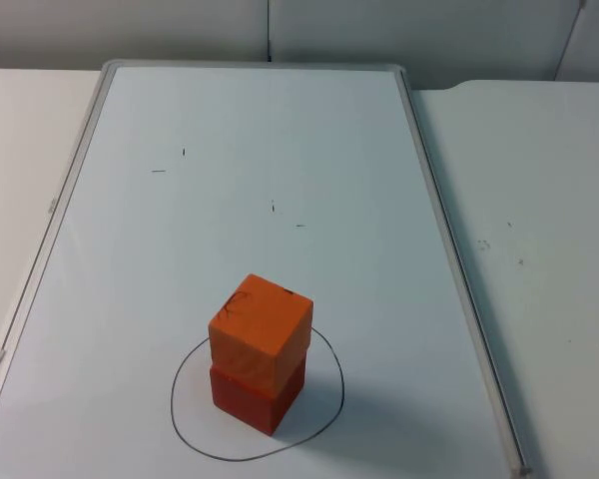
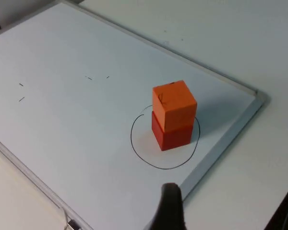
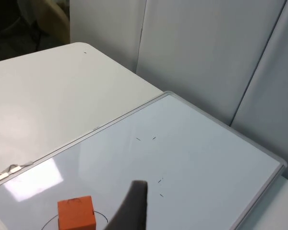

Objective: Pick up one cube with the left hand and another cube with the right hand. First place the cube in the right hand at the target position, then stack the cube in the left hand on top.

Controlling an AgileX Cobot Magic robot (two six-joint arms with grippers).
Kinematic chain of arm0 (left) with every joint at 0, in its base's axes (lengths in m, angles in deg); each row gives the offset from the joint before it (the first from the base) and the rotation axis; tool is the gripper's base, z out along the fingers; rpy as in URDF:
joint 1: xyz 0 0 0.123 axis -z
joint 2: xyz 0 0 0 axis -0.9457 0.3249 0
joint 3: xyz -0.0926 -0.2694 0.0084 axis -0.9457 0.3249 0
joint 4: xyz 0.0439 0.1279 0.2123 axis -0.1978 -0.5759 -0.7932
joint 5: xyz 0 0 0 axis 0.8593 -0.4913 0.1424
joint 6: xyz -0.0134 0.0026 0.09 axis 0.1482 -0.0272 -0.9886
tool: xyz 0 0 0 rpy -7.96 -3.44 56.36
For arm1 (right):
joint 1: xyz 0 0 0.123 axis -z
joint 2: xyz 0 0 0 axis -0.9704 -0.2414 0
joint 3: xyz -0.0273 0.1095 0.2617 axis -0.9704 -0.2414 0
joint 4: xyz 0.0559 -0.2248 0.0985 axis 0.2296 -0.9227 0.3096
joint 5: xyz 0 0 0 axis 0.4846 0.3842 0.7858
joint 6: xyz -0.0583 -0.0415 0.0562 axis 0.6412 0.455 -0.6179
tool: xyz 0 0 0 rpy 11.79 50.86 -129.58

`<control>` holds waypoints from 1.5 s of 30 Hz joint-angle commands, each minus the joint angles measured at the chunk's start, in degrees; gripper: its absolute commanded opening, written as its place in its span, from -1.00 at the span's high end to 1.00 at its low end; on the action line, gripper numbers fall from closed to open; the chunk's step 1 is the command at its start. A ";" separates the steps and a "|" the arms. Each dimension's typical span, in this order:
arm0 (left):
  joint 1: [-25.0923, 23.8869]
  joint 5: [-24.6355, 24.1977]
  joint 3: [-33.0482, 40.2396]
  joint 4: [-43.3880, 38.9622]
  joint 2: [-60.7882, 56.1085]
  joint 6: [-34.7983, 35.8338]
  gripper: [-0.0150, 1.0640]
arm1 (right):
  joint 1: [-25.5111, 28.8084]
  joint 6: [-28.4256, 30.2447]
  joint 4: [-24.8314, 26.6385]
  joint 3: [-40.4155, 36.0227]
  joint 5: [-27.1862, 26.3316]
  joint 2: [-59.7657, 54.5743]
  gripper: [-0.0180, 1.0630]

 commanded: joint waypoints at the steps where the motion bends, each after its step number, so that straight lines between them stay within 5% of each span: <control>1: 0.31 -2.54 0.22 0.34 -3.50 0.69 -0.25 | -0.15 0.04 -0.45 -0.17 -0.30 0.26 -0.63; 8: 0.31 -7.58 1.08 -0.90 -5.14 2.06 -0.25 | -0.15 0.04 -0.34 -0.17 0.07 0.26 -0.63; 28: 0.31 -7.58 1.30 -0.52 -5.14 0.86 -0.26 | -0.15 -0.11 0.11 -0.17 2.45 0.26 -0.63; 31: 0.31 -7.58 1.30 -0.52 -5.14 0.86 -0.39 | -0.15 -0.11 0.11 -0.17 2.45 0.26 -0.63; 35: 0.31 -7.58 1.30 -0.52 -5.14 0.99 -0.94 | -0.15 -0.11 0.11 -0.17 2.54 0.26 -0.63; 45: 0.31 -7.58 1.30 -1.45 -5.14 2.06 -0.98 | -0.15 0.30 0.24 -0.17 2.86 0.26 -0.63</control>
